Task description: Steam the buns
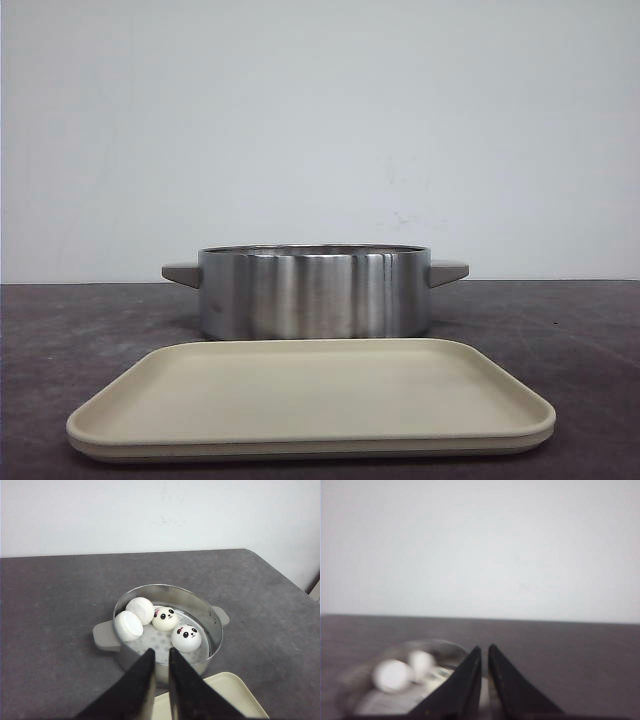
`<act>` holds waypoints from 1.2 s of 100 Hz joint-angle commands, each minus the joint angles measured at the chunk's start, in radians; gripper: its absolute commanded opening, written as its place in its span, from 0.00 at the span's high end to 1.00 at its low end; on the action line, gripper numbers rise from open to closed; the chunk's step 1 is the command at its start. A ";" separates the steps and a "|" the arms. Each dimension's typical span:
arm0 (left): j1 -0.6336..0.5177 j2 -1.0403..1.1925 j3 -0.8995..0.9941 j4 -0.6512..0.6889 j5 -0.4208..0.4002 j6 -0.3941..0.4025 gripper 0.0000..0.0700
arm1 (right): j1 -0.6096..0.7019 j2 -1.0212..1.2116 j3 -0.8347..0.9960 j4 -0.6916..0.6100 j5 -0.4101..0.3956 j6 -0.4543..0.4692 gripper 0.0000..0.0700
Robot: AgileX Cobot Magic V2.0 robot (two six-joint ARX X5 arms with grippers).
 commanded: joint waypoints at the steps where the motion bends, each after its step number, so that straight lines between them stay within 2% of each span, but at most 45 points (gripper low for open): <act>1: -0.008 0.002 0.008 0.011 -0.005 0.000 1.00 | -0.075 -0.040 -0.075 0.000 0.001 -0.043 0.97; 17: -0.008 0.001 0.008 0.011 -0.005 0.000 1.00 | -0.235 -0.150 -0.237 0.000 -0.059 -0.047 0.97; 31: -0.008 0.001 0.008 0.011 -0.005 0.000 1.00 | -0.291 -0.197 -0.315 -0.001 -0.068 -0.046 0.97; 49: -0.008 0.001 0.008 0.011 -0.005 0.000 1.00 | -0.307 -0.261 -0.389 0.001 -0.083 -0.045 0.97; 70: -0.008 0.001 0.008 0.011 -0.005 0.000 1.00 | -0.311 -0.311 -0.394 -0.128 -0.095 -0.047 0.97; 92: -0.008 0.001 0.008 0.011 -0.005 0.000 1.00 | -0.312 -0.311 -0.394 -0.129 -0.087 -0.111 0.97; 105: -0.008 0.001 0.008 0.011 -0.005 0.000 1.00 | -0.311 -0.311 -0.394 -0.127 -0.128 -0.109 0.97; 120: -0.008 0.001 0.008 0.011 -0.005 0.000 1.00 | -0.311 -0.311 -0.394 -0.113 -0.132 -0.109 0.97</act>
